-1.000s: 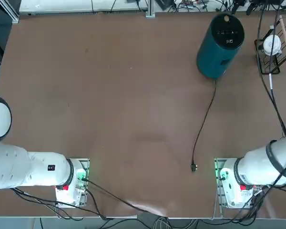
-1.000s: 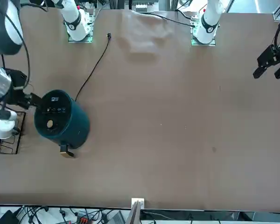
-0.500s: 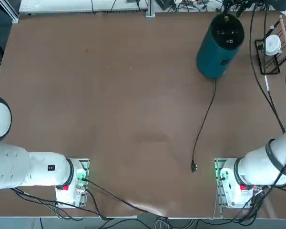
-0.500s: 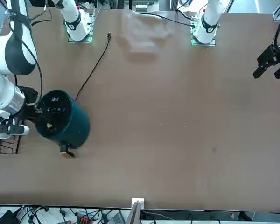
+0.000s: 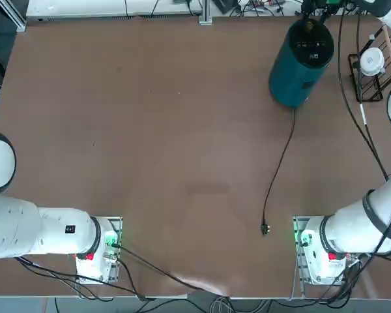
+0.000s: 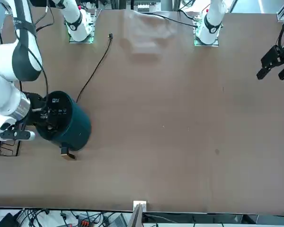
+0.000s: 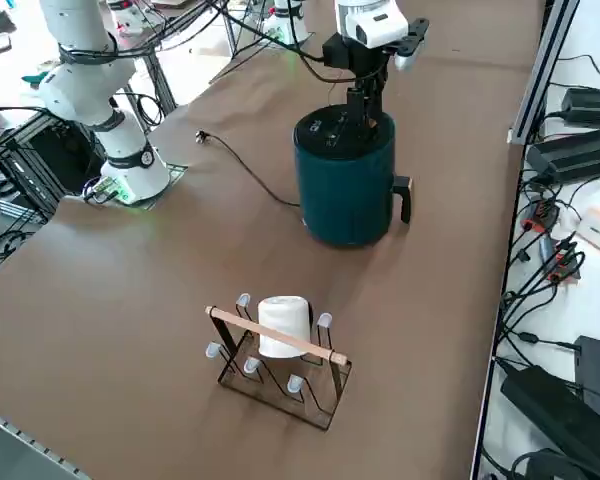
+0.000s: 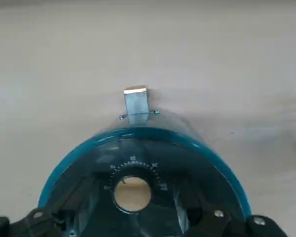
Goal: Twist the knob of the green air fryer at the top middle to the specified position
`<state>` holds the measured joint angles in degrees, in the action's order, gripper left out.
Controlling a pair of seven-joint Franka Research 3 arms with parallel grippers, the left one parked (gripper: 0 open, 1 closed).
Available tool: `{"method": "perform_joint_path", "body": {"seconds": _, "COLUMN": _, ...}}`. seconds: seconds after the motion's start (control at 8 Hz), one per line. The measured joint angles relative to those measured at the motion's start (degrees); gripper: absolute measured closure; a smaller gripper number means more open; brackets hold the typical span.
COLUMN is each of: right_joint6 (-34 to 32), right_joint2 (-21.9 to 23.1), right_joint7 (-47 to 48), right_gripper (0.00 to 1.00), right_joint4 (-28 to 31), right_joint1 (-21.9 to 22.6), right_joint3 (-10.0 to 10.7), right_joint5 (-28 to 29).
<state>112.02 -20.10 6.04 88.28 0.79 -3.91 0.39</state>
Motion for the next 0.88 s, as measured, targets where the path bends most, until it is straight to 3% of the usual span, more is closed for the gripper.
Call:
{"method": "perform_joint_path", "body": {"seconds": 0.25, "right_joint6": 0.0, "right_joint2": -0.3, "right_joint7": 0.0, "right_gripper": 0.15, "right_joint4": 0.0, "right_joint1": 0.5, "right_joint3": 0.0, "right_joint5": 0.0}}
{"method": "perform_joint_path", "body": {"seconds": 0.5, "right_joint6": 0.0, "right_joint2": -0.4, "right_joint7": 0.0, "right_gripper": 0.32, "right_joint4": 0.0, "right_joint1": 0.5, "right_joint3": 0.0, "right_joint5": 0.0}}
{"method": "perform_joint_path", "body": {"seconds": 0.88, "right_joint6": 0.0, "right_joint2": -0.4, "right_joint7": 0.0, "right_gripper": 0.36, "right_joint4": -0.1, "right_joint1": 0.4, "right_joint3": 0.0, "right_joint5": 0.0}}
